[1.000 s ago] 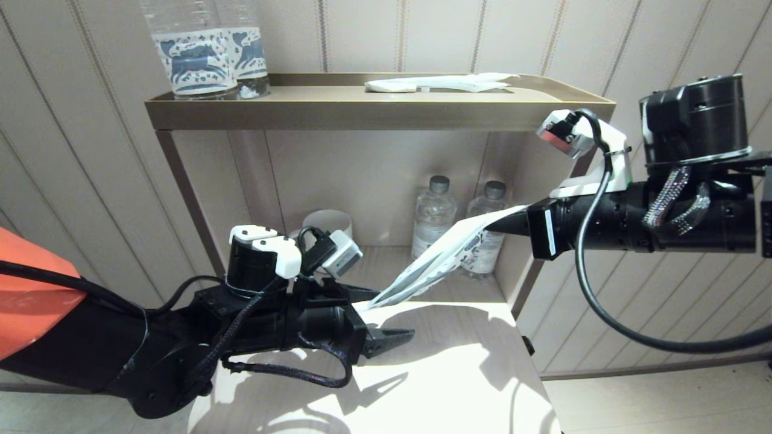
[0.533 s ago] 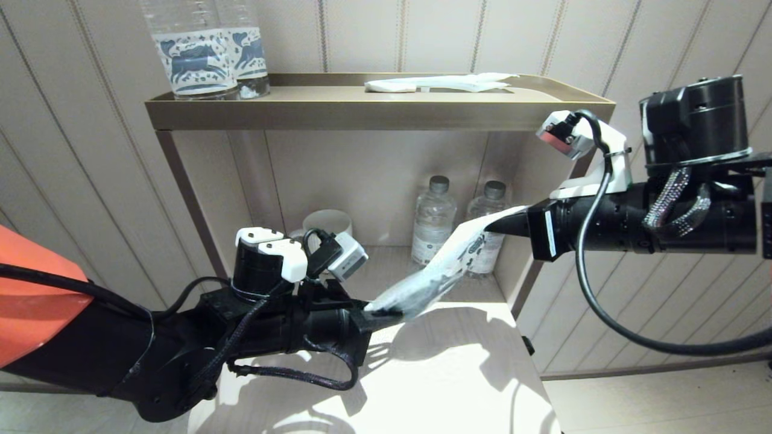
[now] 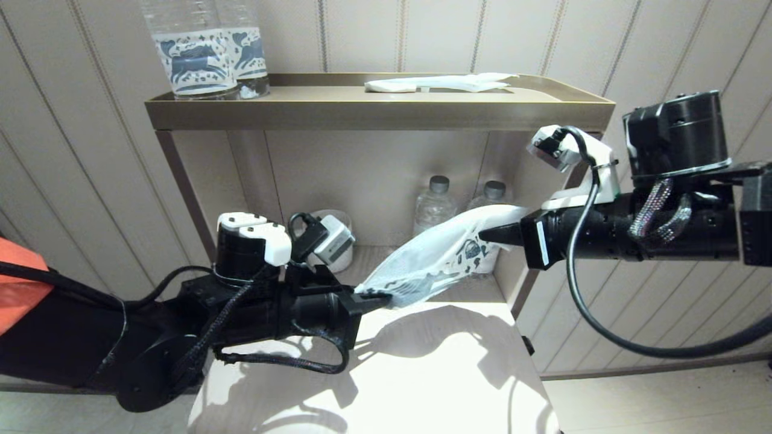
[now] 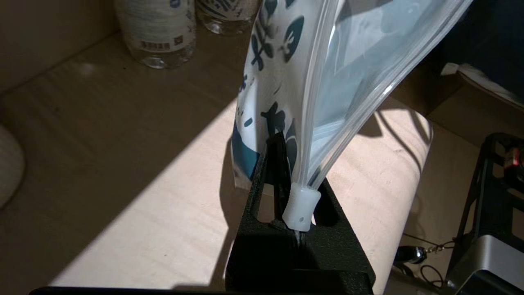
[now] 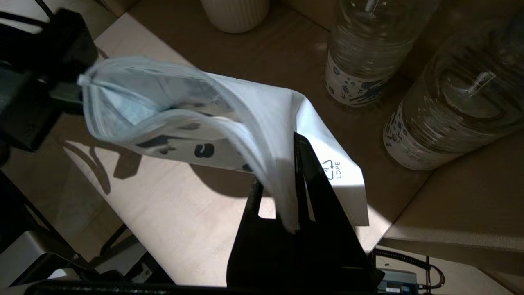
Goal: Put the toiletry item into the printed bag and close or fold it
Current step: Hand it to the other hand
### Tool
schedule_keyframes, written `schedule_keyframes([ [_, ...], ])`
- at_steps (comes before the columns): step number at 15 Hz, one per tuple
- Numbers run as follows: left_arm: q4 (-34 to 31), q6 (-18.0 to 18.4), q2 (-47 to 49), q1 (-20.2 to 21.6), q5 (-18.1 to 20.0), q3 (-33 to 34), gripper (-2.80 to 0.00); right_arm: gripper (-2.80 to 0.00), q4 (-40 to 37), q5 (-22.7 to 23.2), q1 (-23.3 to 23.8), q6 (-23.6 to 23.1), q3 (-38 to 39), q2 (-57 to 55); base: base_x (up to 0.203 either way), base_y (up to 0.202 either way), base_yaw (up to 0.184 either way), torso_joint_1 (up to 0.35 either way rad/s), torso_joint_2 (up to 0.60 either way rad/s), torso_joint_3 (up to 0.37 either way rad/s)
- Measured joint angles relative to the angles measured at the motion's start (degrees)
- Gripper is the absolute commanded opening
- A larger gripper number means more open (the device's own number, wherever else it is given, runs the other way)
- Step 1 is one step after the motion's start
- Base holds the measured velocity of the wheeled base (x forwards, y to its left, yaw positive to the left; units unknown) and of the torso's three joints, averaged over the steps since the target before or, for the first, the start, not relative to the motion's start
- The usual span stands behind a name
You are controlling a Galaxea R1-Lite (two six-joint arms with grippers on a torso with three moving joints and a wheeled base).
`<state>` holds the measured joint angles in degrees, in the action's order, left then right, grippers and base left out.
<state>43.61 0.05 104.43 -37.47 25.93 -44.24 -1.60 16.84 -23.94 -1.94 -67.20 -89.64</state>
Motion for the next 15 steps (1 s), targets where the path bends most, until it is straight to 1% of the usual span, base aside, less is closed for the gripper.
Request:
schedule_keyframes([
  [3, -1.4, 0.3, -3.1, 2.5, 0.1, -0.4, -2.80, -2.80, 0.0, 0.0, 0.5, -1.2, 0.5, -1.7, 0.000, 0.000, 0.000, 0.000, 0.00, 0.000],
  [5, -4.7, 0.4, -4.4, 3.3, 0.4, -1.3, -2.80, -2.80, 0.1, 0.0, 0.4, -1.9, 1.1, -1.9, 0.000, 0.000, 0.000, 0.000, 0.00, 0.000],
  [6, -4.9, 0.5, -4.6, 3.4, 0.6, -1.4, -2.80, 0.00, 0.3, 0.0, 0.4, -2.3, 1.5, -1.9, 0.000, 0.000, 0.000, 0.000, 0.00, 0.000],
  [8, -5.0, 0.5, -5.0, 3.4, 0.7, -1.3, -2.80, 0.00, 0.4, 0.1, 0.3, -4.2, 2.4, -1.9, 0.000, 0.000, 0.000, 0.000, 0.00, 0.000],
  [12, -5.2, 0.6, -4.9, 3.5, 0.8, -1.1, -2.80, 0.00, 0.6, 0.3, 0.3, -4.7, 2.7, -1.4, 0.000, 0.000, 0.000, 0.000, 0.00, 0.000],
  [15, -6.6, 2.0, -4.4, 3.5, 1.7, -1.2, -2.80, 0.00, 0.2, 0.4, 0.7, -5.7, 2.3, 0.6, 0.000, 0.000, 0.000, 0.000, 0.00, 0.000],
])
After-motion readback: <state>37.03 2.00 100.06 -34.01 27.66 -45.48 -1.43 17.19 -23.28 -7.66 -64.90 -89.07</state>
